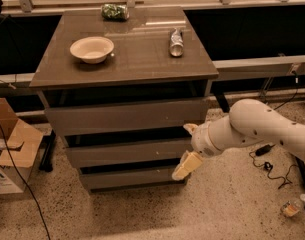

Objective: Open middle drawer

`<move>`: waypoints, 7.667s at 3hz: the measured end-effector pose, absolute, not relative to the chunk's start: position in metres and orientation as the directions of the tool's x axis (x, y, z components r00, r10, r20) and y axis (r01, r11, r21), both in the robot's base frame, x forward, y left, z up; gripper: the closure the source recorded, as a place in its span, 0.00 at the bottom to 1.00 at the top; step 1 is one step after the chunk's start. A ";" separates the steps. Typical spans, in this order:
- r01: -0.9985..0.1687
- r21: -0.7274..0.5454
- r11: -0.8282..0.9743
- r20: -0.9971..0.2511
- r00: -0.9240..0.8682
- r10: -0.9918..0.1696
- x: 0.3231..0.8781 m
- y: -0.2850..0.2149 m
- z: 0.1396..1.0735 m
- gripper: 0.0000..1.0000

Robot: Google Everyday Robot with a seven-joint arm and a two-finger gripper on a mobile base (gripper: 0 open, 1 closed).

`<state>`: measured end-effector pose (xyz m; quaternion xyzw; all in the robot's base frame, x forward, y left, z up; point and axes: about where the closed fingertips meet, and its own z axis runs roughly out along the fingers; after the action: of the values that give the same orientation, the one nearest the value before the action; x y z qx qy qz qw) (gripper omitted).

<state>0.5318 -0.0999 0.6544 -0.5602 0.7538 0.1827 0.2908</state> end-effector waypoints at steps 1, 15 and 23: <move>-0.950 -0.049 0.307 -0.643 -0.205 -0.738 0.532 -0.099 0.654 0.00; -0.937 0.129 0.325 -0.617 -0.332 -0.713 0.659 -0.031 0.464 0.00; -0.928 0.259 0.269 -0.365 -0.352 -0.862 0.582 -0.068 0.431 0.01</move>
Offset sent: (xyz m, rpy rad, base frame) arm 0.0351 0.0257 -0.0716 -0.0339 0.0487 -0.1861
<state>0.5819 -0.0685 0.4309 -0.5642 0.7930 0.2171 0.0757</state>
